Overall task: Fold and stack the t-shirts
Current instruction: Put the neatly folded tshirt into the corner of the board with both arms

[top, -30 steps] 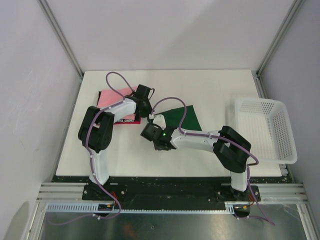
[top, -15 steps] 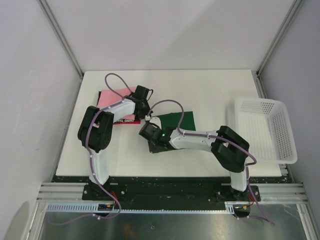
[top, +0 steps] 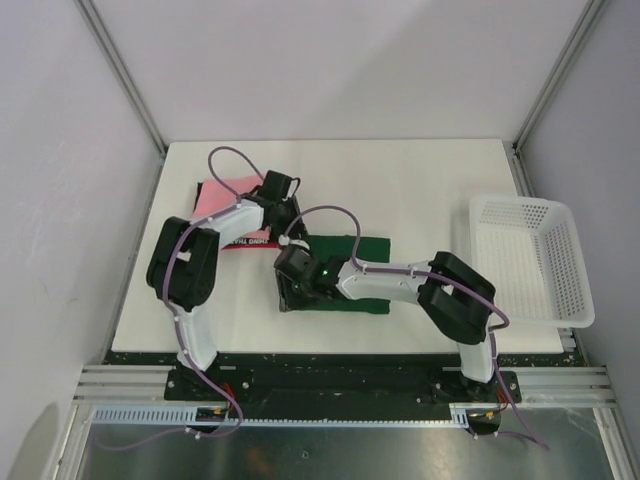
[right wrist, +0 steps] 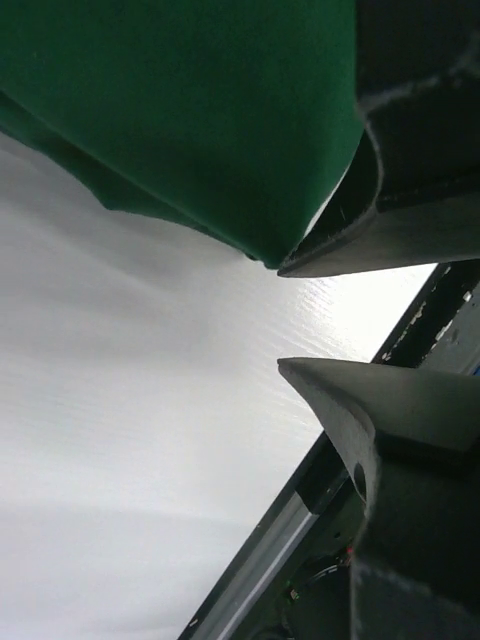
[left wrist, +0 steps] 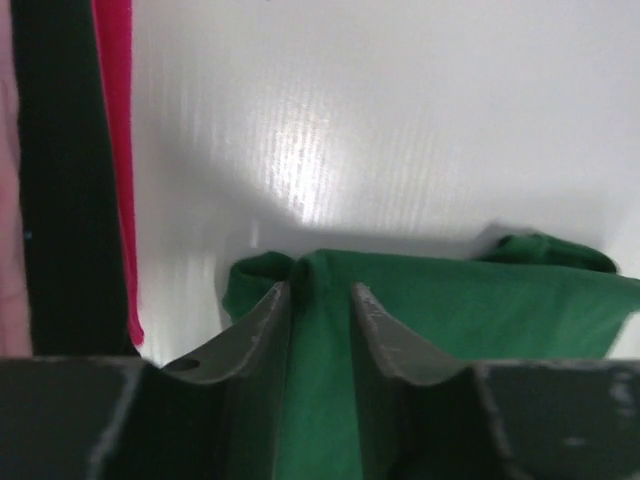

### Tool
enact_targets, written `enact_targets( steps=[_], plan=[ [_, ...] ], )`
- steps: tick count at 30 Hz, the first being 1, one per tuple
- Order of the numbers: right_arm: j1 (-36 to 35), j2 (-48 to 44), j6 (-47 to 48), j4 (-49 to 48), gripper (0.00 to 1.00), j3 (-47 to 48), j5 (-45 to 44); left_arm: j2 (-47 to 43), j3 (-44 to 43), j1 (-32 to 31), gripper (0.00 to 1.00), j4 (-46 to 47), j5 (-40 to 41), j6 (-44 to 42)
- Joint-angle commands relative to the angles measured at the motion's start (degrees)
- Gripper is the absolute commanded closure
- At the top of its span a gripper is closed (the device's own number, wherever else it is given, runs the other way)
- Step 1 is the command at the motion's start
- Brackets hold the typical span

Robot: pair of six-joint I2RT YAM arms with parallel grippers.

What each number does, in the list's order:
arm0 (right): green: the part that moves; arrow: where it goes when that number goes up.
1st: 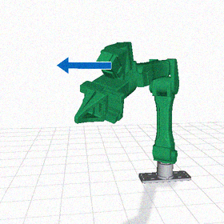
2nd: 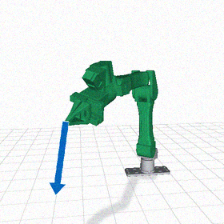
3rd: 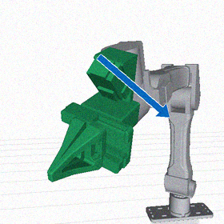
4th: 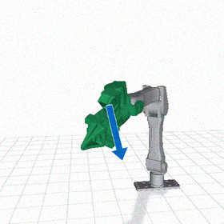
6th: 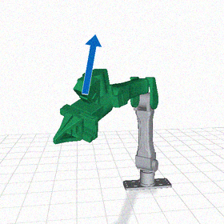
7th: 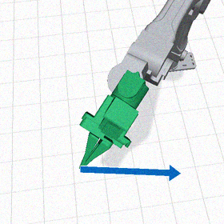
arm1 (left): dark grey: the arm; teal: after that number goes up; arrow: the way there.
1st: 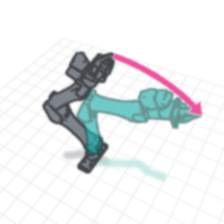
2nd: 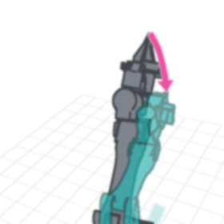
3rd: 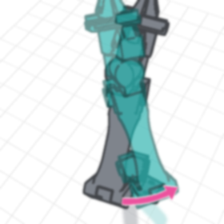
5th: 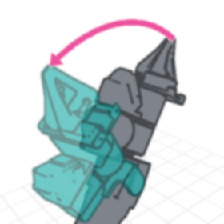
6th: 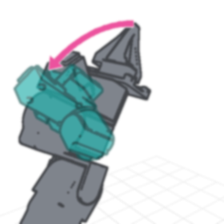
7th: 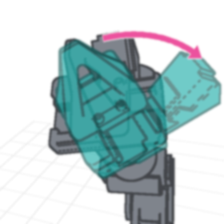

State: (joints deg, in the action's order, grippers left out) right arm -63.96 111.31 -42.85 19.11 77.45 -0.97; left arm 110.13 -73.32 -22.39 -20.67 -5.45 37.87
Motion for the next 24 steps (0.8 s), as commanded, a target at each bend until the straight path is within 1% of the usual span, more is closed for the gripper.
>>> enact_targets(
  steps=[1,3,4,9,11,14,19,21,24],
  plan=[
    [1.6,-7.1,2.0,0.9,0.53,-0.1,-1.9,-8.5,-0.3,0.5,0.59,1.4,-3.5,-3.0],
    [3.4,-11.0,2.9,3.0,0.47,-0.5,-3.8,-10.9,-0.4,0.6,0.50,1.4,-4.4,-3.6],
    [4.7,-13.1,3.4,3.9,0.45,-1.0,-4.5,-12.1,-0.4,0.7,0.47,1.2,-4.8,-3.7],
    [15.0,-21.4,5.7,6.7,0.43,-4.6,-5.3,-18.9,3.1,0.7,0.36,0.5,-4.5,-3.3],
    [19.2,-23.5,6.9,7.0,0.42,-6.1,-5.1,-21.9,6.2,0.6,0.36,0.5,-4.1,-2.6],
    [26.2,-24.9,8.8,6.3,0.41,-8.2,-3.0,-25.7,11.8,-0.7,0.40,0.5,-3.2,-1.4],
    [37.1,-22.8,11.0,3.0,0.40,-10.7,2.8,-30.6,21.0,-3.8,0.42,0.6,0.1,0.4],
    [39.8,-21.0,11.7,1.8,0.40,-10.8,4.5,-31.8,24.4,-4.3,0.43,1.0,0.6,1.0],
    [42.2,-18.4,12.3,0.5,0.39,-10.9,5.6,-33.2,28.1,-5.1,0.43,1.2,1.2,1.9]
  ],
)
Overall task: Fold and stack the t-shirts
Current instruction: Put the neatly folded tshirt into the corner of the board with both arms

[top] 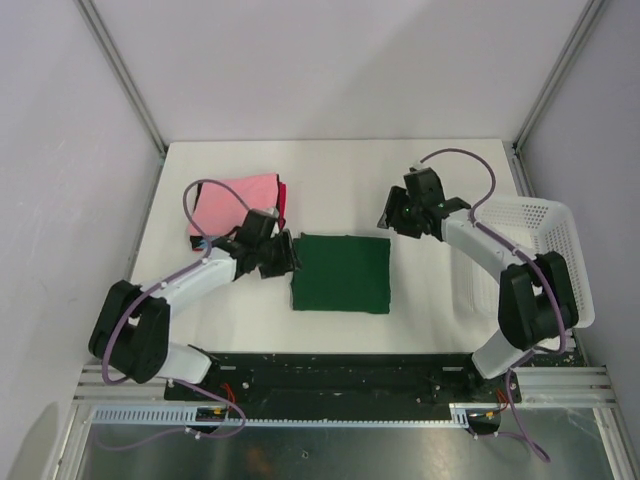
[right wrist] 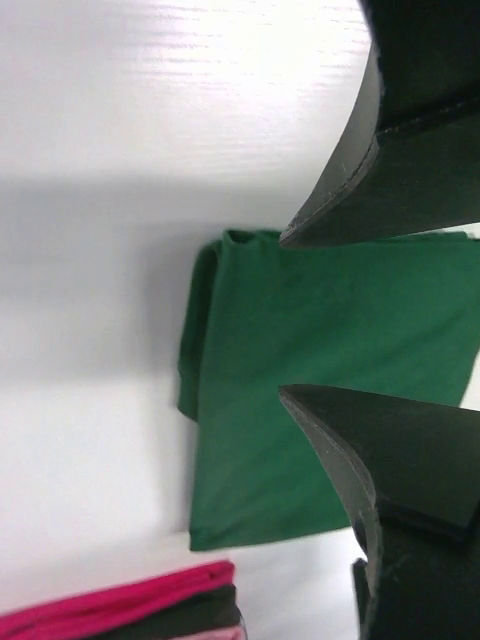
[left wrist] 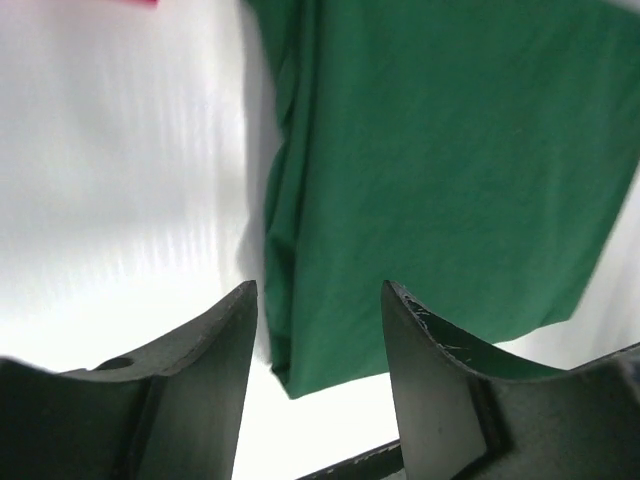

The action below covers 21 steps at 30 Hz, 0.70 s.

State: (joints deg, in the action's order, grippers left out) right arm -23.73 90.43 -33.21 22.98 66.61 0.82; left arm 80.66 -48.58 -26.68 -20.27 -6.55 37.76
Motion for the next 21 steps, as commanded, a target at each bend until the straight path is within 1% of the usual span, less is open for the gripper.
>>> enact_targets(
  steps=[1,5,13,21],
  plan=[
    [2.5,3.3,2.7,-3.8,0.39,0.0,4.0,-4.3,4.3,-1.0,0.43,0.8,2.8,2.3],
    [3.2,6.4,3.0,-4.9,0.39,-0.3,4.6,-5.6,7.0,-1.8,0.43,1.0,4.0,3.6],
    [3.4,10.3,3.2,-7.0,0.38,-1.1,5.1,-4.8,8.9,-5.2,0.43,2.0,2.6,6.2],
    [3.4,13.3,3.9,-8.4,0.36,-1.3,4.7,-4.9,14.2,-6.9,0.49,2.1,5.2,10.8]
  ],
)
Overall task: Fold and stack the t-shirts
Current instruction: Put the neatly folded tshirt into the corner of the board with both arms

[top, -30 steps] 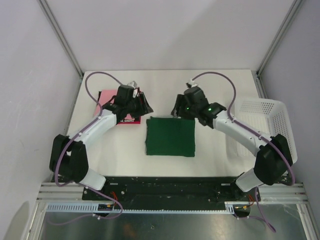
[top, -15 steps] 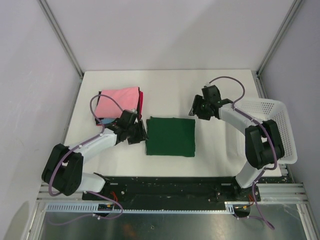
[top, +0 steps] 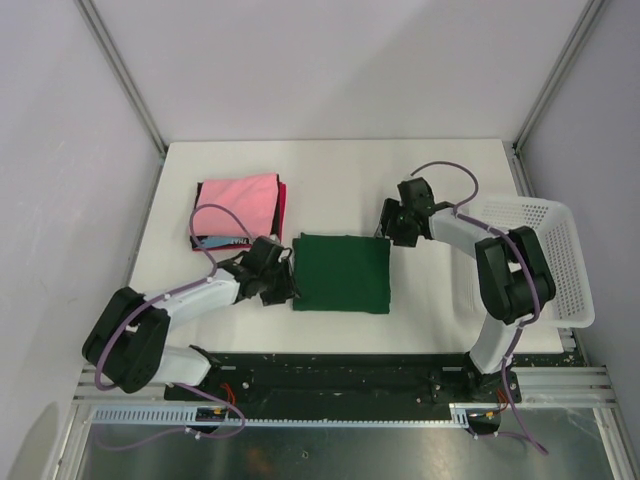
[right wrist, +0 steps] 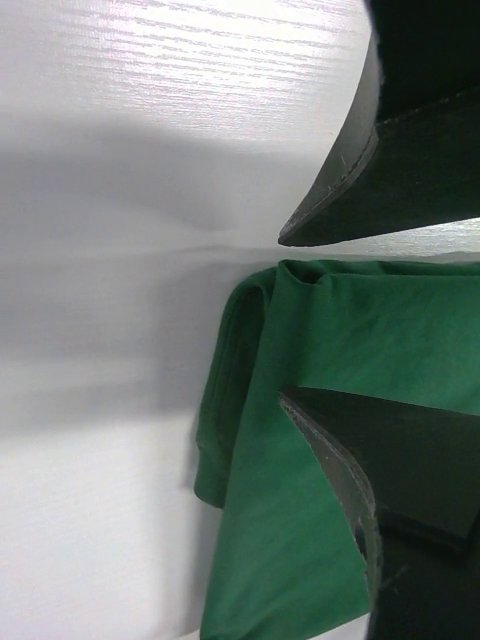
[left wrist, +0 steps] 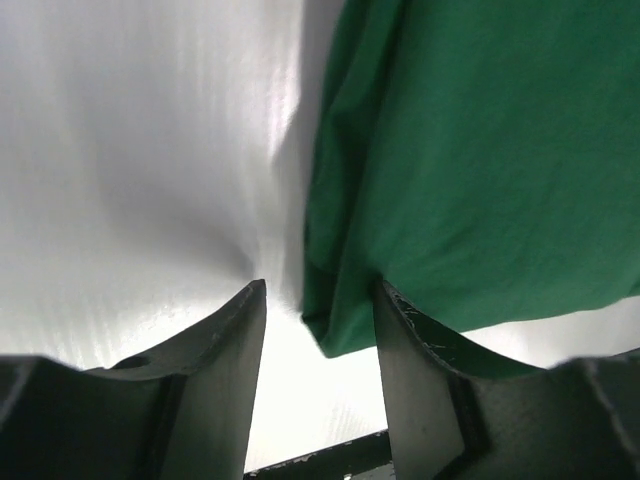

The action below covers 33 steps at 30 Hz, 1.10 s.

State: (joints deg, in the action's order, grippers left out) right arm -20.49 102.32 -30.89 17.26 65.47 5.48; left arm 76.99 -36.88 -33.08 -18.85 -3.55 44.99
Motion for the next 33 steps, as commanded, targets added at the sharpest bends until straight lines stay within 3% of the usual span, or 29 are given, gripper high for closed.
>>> enact_targets(
  steps=[1,6,20,24,29,33],
  plan=[
    [0.1,1.7,1.6,-2.8,0.36,-0.3,0.0,-1.0,2.9,-0.6,0.49,0.7,2.3,4.1],
    [-0.8,3.1,1.5,-3.6,0.36,-0.5,-0.1,0.9,3.3,-1.1,0.50,0.7,3.0,5.6],
    [-6.9,5.8,-2.5,-5.6,0.39,-2.3,-2.2,2.9,2.4,-2.9,0.68,1.1,3.3,9.4],
    [-8.2,6.0,-4.4,-5.6,0.52,-2.8,-3.1,2.7,2.4,-3.1,0.79,1.5,3.3,10.0],
    [-9.6,2.8,-5.6,-4.6,0.81,-2.9,-4.7,0.3,1.7,-3.1,0.97,1.5,2.6,9.3],
    [-10.5,-1.5,-6.0,-4.0,0.97,-2.9,-5.4,-3.1,1.1,-3.1,1.00,1.1,2.3,8.1]
  ],
)
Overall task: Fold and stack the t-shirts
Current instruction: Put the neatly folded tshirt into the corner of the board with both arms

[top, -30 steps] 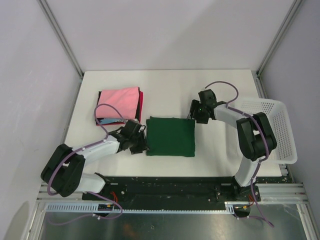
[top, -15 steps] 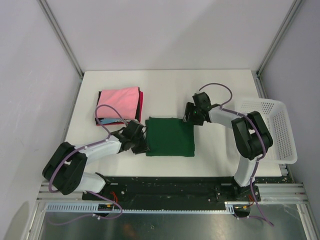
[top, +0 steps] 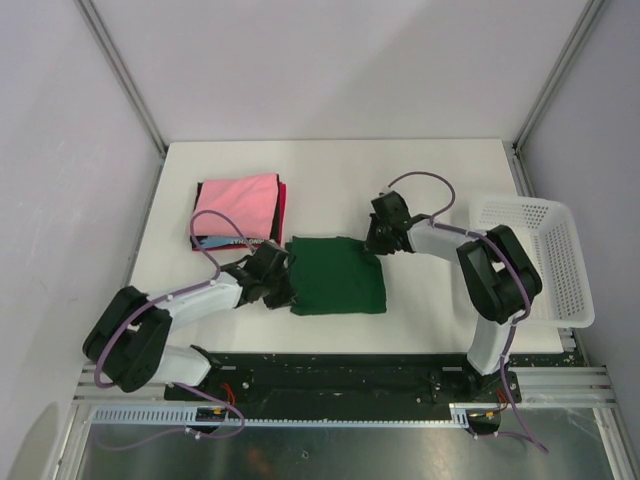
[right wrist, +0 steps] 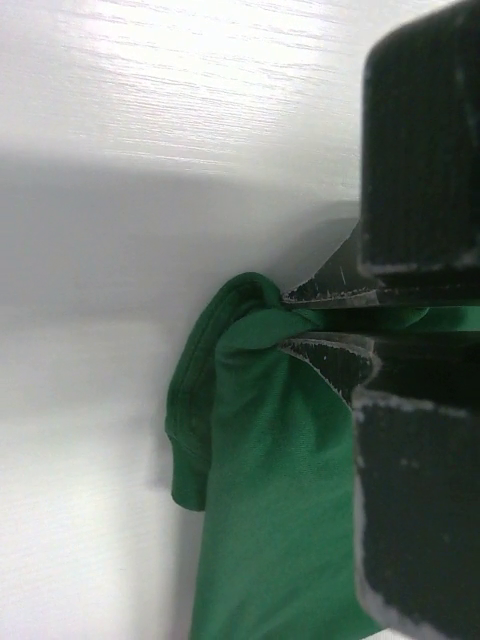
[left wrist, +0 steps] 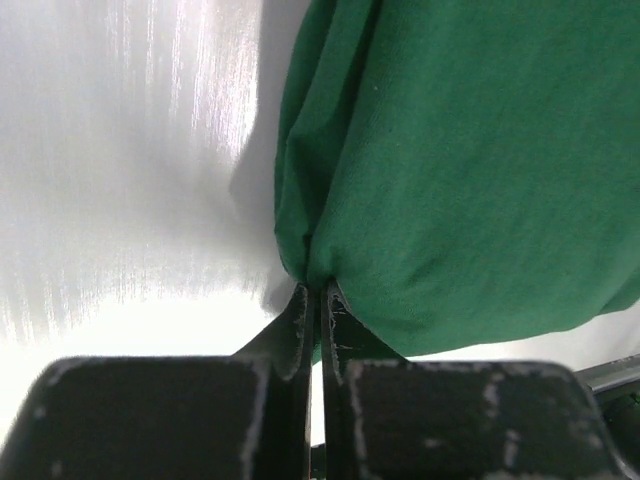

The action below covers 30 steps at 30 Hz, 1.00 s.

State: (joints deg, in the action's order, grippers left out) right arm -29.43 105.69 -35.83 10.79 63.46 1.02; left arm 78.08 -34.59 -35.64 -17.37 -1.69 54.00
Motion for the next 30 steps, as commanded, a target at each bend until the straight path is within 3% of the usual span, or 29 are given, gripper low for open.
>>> enact_targets(
  steps=[1,12,24,30],
  plan=[
    [-1.8,-6.2,-1.1,2.6,0.99,-0.8,-1.0,-5.3,-1.5,-0.5,1.00,-1.0,0.7,-1.2],
    [-3.9,-17.9,-1.4,3.9,1.00,-0.8,-4.0,-12.4,-5.7,0.1,1.00,-6.5,1.5,-4.4],
    [-4.3,-22.9,-1.5,5.3,1.00,1.5,-4.1,-14.6,-11.4,1.1,1.00,-9.4,1.4,-7.0],
    [-4.4,-21.6,-0.6,6.1,1.00,7.2,-4.2,-15.9,-15.5,6.0,1.00,-11.4,0.6,-9.9]
  ],
)
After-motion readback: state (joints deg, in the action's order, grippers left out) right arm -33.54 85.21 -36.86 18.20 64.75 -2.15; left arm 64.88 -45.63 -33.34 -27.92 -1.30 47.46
